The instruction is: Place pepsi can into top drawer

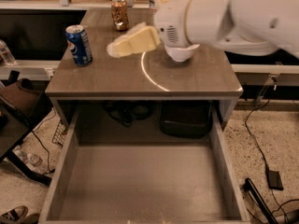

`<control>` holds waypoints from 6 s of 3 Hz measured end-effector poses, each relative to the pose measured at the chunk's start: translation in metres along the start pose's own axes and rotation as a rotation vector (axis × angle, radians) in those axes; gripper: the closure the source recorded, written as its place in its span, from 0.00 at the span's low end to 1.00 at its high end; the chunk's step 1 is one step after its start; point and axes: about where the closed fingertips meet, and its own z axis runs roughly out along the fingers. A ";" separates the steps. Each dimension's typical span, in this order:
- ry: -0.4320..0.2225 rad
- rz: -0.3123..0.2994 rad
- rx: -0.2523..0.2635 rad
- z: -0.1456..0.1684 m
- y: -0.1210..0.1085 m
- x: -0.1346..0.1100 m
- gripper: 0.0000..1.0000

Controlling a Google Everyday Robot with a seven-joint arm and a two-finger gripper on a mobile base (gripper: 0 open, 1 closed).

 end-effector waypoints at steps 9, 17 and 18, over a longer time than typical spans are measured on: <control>-0.168 0.168 -0.022 0.312 -0.013 0.055 0.72; -0.037 0.118 -0.104 0.065 0.095 0.065 1.00; -0.044 0.185 -0.155 0.029 0.122 0.099 1.00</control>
Offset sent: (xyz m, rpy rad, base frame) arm 0.1345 0.1642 -0.0511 0.0393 -0.0418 0.0117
